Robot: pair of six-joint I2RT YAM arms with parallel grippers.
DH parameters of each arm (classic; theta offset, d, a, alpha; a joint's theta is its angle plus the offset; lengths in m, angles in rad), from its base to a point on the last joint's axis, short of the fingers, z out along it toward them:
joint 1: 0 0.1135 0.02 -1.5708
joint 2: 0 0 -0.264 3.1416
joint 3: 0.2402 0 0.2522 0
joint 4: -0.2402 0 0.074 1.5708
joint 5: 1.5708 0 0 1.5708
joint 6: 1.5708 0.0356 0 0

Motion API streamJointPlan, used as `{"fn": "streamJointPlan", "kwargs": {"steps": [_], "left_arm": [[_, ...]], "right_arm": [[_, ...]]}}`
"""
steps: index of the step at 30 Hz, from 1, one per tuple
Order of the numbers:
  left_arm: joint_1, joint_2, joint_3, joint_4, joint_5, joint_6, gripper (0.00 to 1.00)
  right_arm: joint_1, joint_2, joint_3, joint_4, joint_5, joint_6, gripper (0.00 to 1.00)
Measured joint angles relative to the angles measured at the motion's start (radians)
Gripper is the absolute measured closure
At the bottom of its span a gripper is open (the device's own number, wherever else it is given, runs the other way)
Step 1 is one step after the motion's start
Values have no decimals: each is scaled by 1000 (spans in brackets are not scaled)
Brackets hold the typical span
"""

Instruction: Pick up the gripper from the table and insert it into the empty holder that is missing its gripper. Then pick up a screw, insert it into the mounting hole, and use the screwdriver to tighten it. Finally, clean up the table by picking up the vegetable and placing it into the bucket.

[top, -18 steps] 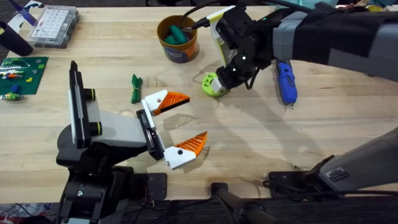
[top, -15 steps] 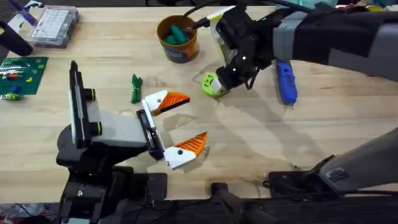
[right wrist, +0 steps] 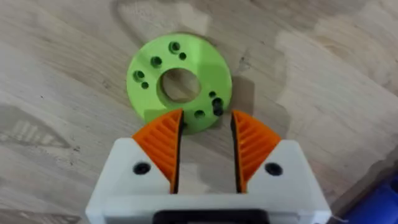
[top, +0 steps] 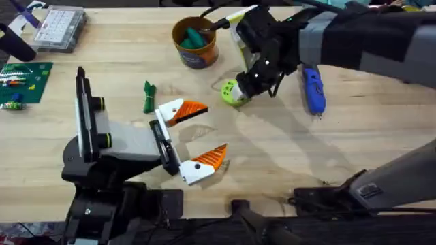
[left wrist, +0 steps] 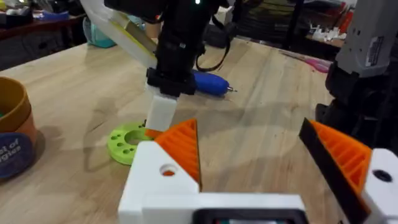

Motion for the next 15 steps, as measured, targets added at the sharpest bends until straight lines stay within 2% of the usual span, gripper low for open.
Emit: {"fn": "streamJointPlan", "kwargs": {"steps": [15], "left_arm": [[0, 0, 0, 0, 0, 0, 14]], "right_arm": [[-6, 0, 8, 3, 1, 0, 552]]}}
